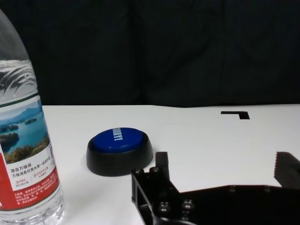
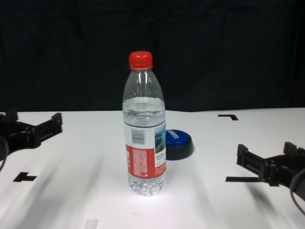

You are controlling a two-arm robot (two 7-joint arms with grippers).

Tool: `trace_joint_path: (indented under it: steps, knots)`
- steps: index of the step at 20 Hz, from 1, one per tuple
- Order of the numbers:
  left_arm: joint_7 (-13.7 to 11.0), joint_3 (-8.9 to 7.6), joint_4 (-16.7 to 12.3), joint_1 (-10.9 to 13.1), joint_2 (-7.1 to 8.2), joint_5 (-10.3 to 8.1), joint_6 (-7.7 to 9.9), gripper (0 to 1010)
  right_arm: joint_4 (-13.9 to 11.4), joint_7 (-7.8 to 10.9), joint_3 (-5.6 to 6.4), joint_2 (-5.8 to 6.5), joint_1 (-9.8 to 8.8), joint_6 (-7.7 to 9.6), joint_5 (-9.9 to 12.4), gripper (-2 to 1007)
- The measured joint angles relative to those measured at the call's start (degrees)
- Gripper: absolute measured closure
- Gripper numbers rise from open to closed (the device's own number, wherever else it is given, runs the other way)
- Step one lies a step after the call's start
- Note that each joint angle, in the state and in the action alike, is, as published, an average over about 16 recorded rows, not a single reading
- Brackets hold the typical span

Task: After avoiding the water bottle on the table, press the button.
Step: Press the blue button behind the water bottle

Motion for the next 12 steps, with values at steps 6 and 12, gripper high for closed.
trace_joint_path:
  steps: [6,12]
  knots:
    - [0.7,-0.87,-2.8,3.0,-0.85,0.74,0.45,7,0.0,0.00,0.00,0.00,0.00,0.00,0.0,2]
    - [1.3,-1.25,-5.0,5.5,-1.91,1.45,0.74,7,0.0,0.00,0.00,0.00,0.00,0.00,0.0,2]
